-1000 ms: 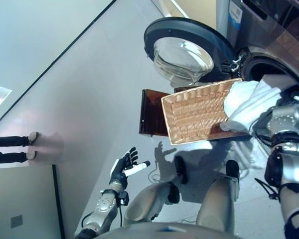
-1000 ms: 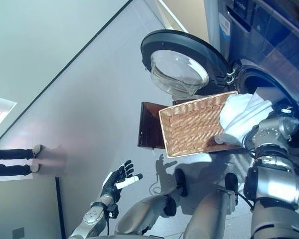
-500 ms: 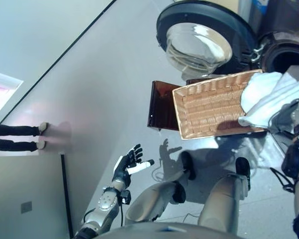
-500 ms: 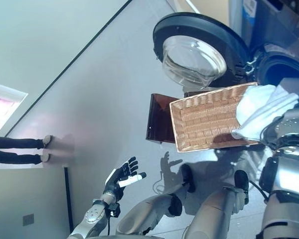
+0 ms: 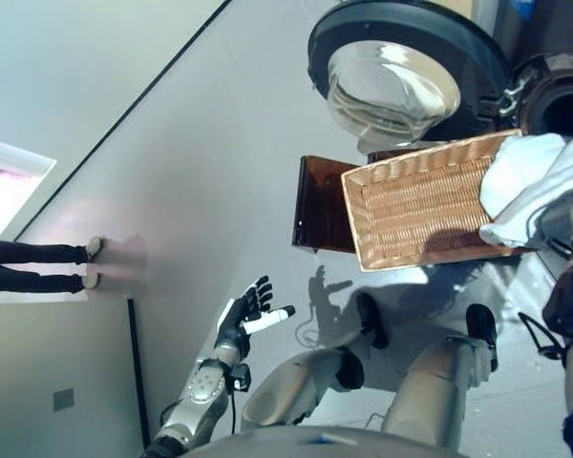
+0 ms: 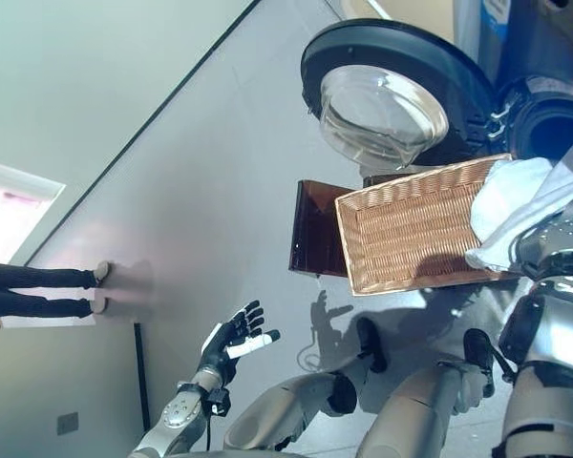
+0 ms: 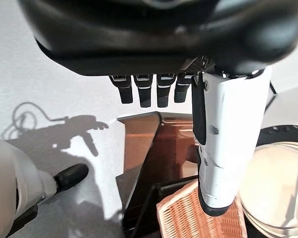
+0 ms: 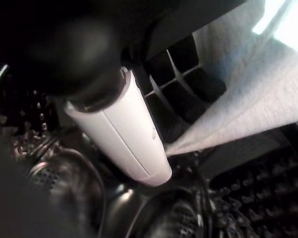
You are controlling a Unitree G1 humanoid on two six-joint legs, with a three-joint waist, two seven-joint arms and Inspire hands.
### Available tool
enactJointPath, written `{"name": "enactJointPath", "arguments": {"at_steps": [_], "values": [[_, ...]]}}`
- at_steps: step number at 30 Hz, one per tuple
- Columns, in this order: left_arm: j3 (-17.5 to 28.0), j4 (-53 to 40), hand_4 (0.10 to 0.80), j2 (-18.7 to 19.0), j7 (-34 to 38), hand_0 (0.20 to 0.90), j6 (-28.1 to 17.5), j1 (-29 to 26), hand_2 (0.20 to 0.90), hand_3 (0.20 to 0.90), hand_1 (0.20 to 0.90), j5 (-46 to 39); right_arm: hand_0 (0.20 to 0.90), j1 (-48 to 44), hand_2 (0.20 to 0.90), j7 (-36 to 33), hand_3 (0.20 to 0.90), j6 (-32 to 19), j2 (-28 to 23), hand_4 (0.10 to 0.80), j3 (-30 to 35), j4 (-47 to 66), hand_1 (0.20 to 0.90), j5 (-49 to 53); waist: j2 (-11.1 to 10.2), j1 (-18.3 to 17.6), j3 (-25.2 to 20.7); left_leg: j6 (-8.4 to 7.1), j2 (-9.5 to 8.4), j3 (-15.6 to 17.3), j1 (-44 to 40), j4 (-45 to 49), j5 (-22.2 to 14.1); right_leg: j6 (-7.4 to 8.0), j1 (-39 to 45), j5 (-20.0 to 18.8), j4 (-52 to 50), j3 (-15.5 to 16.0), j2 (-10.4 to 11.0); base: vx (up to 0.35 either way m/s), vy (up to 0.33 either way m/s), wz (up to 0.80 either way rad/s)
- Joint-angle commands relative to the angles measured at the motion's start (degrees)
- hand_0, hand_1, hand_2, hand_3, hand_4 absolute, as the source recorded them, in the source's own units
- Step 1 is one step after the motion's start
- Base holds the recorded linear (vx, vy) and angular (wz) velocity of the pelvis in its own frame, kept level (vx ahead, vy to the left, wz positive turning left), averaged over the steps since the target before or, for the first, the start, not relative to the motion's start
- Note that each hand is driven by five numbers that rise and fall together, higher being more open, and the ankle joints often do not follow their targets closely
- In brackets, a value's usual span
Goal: Pick up the clothes and place them into the washing machine
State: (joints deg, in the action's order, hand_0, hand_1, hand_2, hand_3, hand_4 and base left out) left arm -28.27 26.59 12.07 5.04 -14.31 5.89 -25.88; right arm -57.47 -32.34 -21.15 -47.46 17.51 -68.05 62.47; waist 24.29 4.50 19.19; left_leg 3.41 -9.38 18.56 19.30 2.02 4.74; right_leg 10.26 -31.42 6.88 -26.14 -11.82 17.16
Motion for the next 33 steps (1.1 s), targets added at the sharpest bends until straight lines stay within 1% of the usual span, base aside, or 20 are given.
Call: {"name": "enactJointPath", "arguments": {"at_steps": [1, 4, 7, 8, 10, 11, 13, 15, 16, 21, 23, 25, 29, 33], "values": [[2.57, -2.66, 0.800, 1.86, 1.11, 0.900, -4.03, 1.31, 0.900, 0.900, 0.900, -2.51, 0.200, -5.61, 0.200, 1.66, 0.200, -6.38, -12.08, 0.300, -3.22, 8.97, 0.200, 1.27, 3.51, -2.18, 0.28, -4.52, 4.06, -5.99, 4.07, 7.93, -2.91, -5.15, -2.50, 0.80, -4.19, 4.38, -6.43, -0.044, -0.028, 0.00], [2.78, -2.70, 0.800, 2.02, 1.42, 0.900, -4.04, 1.02, 0.900, 0.900, 0.900, -2.53, 0.200, -5.81, 0.200, 1.00, 0.200, -7.35, -10.17, 0.300, -2.71, 10.84, 0.200, 0.94, 3.52, -2.00, 0.82, -4.70, 4.22, -5.76, 5.03, 7.95, -2.54, -5.31, -3.70, 0.86, -4.77, 3.91, -6.77, -0.018, -0.010, -0.01], [2.89, -2.97, 0.800, 2.13, 1.54, 0.900, -4.13, 0.87, 0.900, 0.900, 0.900, -2.56, 0.200, -6.34, 0.200, 0.40, 0.200, -7.09, -9.41, 0.300, -3.36, 11.21, 0.200, -0.27, 3.43, -1.61, 0.96, -4.74, 4.37, -5.36, 5.77, 8.24, -2.49, -5.51, -4.63, 0.99, -5.30, 3.59, -7.01, -0.006, -0.011, -0.11], [2.97, -3.57, 0.800, 2.06, 1.69, 0.900, -4.34, 0.75, 0.900, 0.900, 0.900, -3.02, 0.200, -6.97, 0.200, 0.19, 0.200, -6.64, -8.86, 0.300, -4.17, 11.53, 0.200, -1.33, 3.21, -1.54, 1.38, -4.84, 4.32, -5.16, 6.71, 9.07, -3.06, -5.64, -5.69, 1.88, -6.07, 3.17, -7.06, -0.017, -0.018, -0.04], [3.03, -4.11, 0.800, 2.06, 1.76, 0.900, -4.43, 0.64, 0.900, 0.900, 0.900, -3.32, 0.200, -7.72, 0.200, 0.03, 0.200, -6.53, -8.49, 0.300, -4.66, 11.67, 0.200, -1.55, 3.23, -1.32, 1.79, -4.77, 4.60, -4.76, 7.66, 9.43, -2.75, -5.80, -6.68, 1.41, -6.39, 2.81, -7.37, -0.039, -0.035, -0.11], [2.79, -4.79, 0.800, 2.20, 1.61, 0.900, -4.58, 0.57, 0.900, 0.900, 0.900, -3.81, 0.200, -8.28, 0.200, -0.01, 0.200, -5.97, -8.51, 0.300, -5.33, 11.39, 0.200, -2.31, 3.18, -1.10, 2.56, -4.91, 4.76, -4.55, 8.65, 10.21, -3.02, -5.94, -7.59, 2.01, -7.25, 2.47, -7.44, -0.039, -0.074, -0.13], [2.72, -5.37, 0.800, 2.26, 1.54, 0.900, -4.57, 0.59, 0.900, 0.900, 0.900, -4.24, 0.200, -9.03, 0.200, -0.02, 0.200, -5.86, -8.57, 0.300, -5.84, 11.30, 0.200, -2.36, 3.18, -0.88, 2.99, -4.89, 5.15, -4.35, 9.66, 10.55, -2.64, -6.08, -8.65, 1.57, -7.81, 2.36, -7.67, -0.037, -0.062, -0.03], [2.48, -6.35, 0.800, 2.38, 1.37, 0.900, -4.55, 0.68, 0.900, 0.900, 0.900, -4.53, 0.200, -9.38, 0.200, -0.04, 0.200, -5.48, -8.73, 0.300, -6.24, 10.90, 0.200, -2.85, 3.13, -0.76, 3.67, -5.15, 5.38, -4.35, 10.70, 10.95, -2.69, -6.19, -9.65, 2.23, -8.46, 2.30, -7.74, -0.032, -0.079, 0.09], [2.19, -7.57, 0.800, 2.77, 1.29, 0.900, -4.76, 0.61, 0.900, 0.900, 0.900, -4.71, 0.200, -9.79, 0.200, -0.21, 0.200, -4.72, -8.89, 0.300, -7.19, 10.55, 0.200, -4.03, 3.01, -0.83, 4.70, -5.34, 5.67, -4.22, 11.80, 11.12, -2.26, -6.33, -10.98, 2.27, -9.25, 2.29, -8.01, -0.043, -0.081, 0.21], [1.86, -9.74, 0.800, 3.03, 1.07, 0.900, -5.05, 0.14, 0.900, 0.900, 0.900, -5.07, 0.200, -10.38, 0.200, 0.22, 0.200, -3.50, -9.12, 0.300, -8.61, 9.74, 0.200, -5.46, 2.57, -0.76, 5.93, -5.66, 6.01, -4.12, 13.81, 11.64, -1.95, -6.59, -13.09, 2.52, -10.62, 2.01, -8.46, -0.023, -0.060, 0.10], [1.89, -10.63, 0.800, 3.38, 1.05, 0.900, -5.22, 0.09, 0.900, 0.900, 0.900, -5.33, 0.200, -10.77, 0.200, 1.32, 0.200, -1.74, -9.65, 0.300, -10.30, 8.39, 0.200, -6.91, 2.17, -0.87, 6.65, -5.73, 6.28, -3.97, 15.00, 12.62, -2.10, -6.79, -14.32, 2.45, -11.50, 1.68, -8.68, -0.027, -0.045, -0.40], [2.44, -12.68, 0.800, 4.07, 0.85, 0.900, -5.49, 0.11, 0.900, 0.900, 0.900, -5.76, 0.200, -10.53, 0.200, 3.91, 0.200, 1.25, -10.10, 0.300, -12.89, 5.75, 0.200, -8.84, 1.62, -0.75, 7.64, -5.87, 6.84, -3.66, 16.77, 14.24, -2.31, -6.99, -15.93, 2.51, -12.72, 1.86, -8.87, -0.047, -0.066, 0.18], [3.06, -14.17, 0.800, 4.60, 1.14, 0.900, -5.71, 0.36, 0.900, 0.900, 0.900, -6.26, 0.200, -12.16, 0.200, 6.46, 0.200, 3.75, -9.89, 0.300, -16.74, 3.08, 0.200, -10.10, 1.06, -0.72, 8.69, -6.04, 7.31, -2.93, 18.63, 15.26, -2.55, -7.20, -18.38, 2.30, -13.94, 1.39, -9.38, -0.027, -0.023, -0.08], [3.32, -14.45, 0.800, 4.69, 1.32, 0.900, -5.61, -0.13, 0.900, 0.900, 0.900, -6.14, 0.200, -13.85, 0.200, 8.50, 0.200, 5.19, -9.74, 0.300, -19.45, 1.23, 0.200, -10.51, 0.68, -0.85, 9.43, -6.11, 7.53, -2.49, 19.62, 15.74, -2.45, -7.36, -19.49, 2.07, -14.40, 1.07, -9.62, -0.015, -0.009, 0.04]]}}
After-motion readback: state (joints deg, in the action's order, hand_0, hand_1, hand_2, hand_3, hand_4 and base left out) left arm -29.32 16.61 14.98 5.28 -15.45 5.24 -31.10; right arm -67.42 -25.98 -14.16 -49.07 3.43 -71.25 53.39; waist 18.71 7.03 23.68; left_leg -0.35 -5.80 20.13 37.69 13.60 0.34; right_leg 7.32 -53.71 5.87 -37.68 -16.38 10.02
